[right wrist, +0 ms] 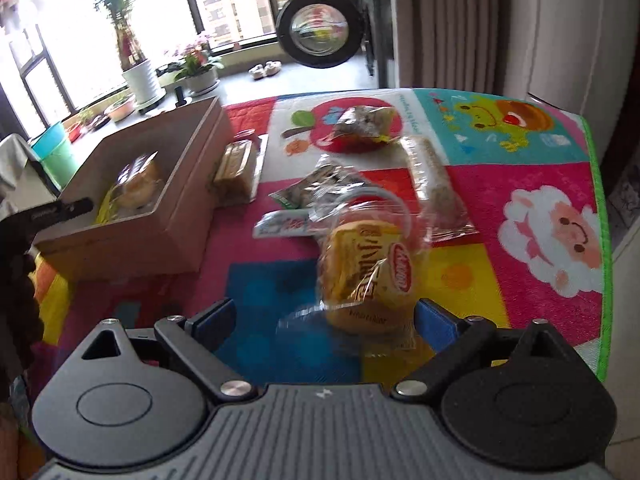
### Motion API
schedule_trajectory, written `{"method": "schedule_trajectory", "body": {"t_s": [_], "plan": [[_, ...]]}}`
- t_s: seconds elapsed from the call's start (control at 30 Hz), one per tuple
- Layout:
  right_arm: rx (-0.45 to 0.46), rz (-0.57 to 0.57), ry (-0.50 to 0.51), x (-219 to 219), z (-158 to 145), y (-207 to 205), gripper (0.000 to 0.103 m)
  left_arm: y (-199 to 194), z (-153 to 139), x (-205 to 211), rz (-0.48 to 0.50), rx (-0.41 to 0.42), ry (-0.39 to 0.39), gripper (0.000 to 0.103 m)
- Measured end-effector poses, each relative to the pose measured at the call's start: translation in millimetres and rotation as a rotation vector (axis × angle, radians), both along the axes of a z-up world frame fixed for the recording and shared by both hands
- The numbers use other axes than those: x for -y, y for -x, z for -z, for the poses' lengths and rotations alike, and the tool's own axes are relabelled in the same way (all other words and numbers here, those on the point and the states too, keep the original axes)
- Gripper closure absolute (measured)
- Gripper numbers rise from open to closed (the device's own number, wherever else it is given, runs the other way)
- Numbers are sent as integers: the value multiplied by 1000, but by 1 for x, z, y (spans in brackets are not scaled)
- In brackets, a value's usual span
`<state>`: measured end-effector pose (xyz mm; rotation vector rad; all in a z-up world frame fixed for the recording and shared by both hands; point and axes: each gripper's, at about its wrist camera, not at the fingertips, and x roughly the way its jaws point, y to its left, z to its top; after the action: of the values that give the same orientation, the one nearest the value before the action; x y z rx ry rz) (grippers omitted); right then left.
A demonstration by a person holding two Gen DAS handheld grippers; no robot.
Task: Organize objects
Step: 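Grasp the red-and-white lid-shaped snack with the right tool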
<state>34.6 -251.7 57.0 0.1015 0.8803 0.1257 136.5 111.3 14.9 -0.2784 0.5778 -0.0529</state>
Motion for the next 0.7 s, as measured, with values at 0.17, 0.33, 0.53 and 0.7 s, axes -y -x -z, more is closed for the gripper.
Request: {"method": "schedule_trajectory", "body": {"t_s": [0.17, 0.33, 0.53, 0.7], "plan": [[82, -121, 70, -34, -20, 19, 7, -1, 2, 0, 0, -15, -3, 86], [150, 21, -70, -19, -47, -7, 7, -2, 2, 1, 1, -16, -2, 86], [61, 65, -273, -25, -26, -55, 14, -1, 3, 0, 1, -17, 2, 86], [-50, 290, 18, -21, 0, -90, 16, -1, 4, 1, 1, -18, 4, 86]]}}
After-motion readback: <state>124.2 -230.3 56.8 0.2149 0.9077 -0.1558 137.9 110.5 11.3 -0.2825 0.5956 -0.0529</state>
